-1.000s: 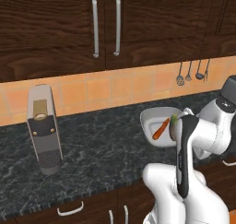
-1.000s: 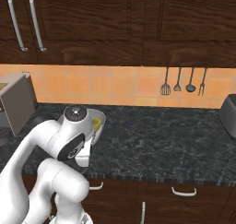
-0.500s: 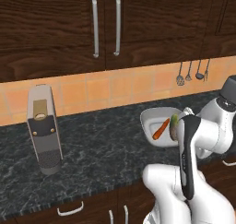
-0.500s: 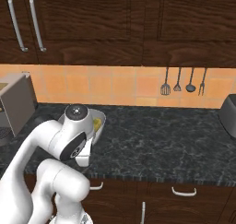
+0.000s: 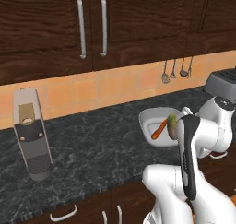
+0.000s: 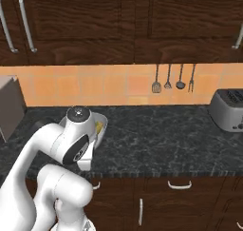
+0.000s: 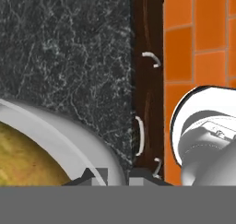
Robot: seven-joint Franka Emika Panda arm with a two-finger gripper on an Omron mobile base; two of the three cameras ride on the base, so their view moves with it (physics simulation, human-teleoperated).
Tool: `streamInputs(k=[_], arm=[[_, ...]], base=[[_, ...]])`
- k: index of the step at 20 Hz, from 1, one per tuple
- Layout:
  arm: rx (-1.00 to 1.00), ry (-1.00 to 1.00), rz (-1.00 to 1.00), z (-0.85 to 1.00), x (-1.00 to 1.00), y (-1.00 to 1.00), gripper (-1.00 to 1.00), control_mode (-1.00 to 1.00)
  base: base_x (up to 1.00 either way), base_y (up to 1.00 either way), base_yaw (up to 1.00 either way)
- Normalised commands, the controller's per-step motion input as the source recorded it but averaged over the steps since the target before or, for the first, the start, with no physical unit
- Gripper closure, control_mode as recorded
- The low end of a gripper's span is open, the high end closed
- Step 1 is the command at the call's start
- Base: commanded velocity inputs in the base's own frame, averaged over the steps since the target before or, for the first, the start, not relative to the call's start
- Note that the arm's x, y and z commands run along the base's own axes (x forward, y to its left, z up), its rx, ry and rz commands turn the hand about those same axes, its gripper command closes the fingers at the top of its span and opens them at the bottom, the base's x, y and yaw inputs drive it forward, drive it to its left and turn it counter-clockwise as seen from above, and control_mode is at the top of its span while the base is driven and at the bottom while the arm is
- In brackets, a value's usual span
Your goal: Take the meat container that has the shrimp and place it on the second highest rack of the freezer. Then take the vegetable container that has the cucumber and carrot and place it on the highest rack of the freezer.
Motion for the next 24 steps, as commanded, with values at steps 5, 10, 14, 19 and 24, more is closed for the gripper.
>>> streamInputs(k=[5,10,14,19,24], arm=[[0.00,0.00,0.00,0.00,0.00,0.00,1.00,1.00],[0.00,0.00,0.00,0.00,0.00,0.00,1.00,1.00],[0.00,0.00,0.00,0.00,0.00,0.00,1.00,1.00],[0.00,0.00,0.00,0.00,0.00,0.00,1.00,1.00],[0.00,0.00,0.00,0.00,0.00,0.00,1.00,1.00]], base=[[-0.18,-0.71,-0.50],[0.00,-0.67,-0.61],[0.00,-0.69,-0.68],[0.00,-0.64,-0.72],[0.00,-0.73,-0.73]])
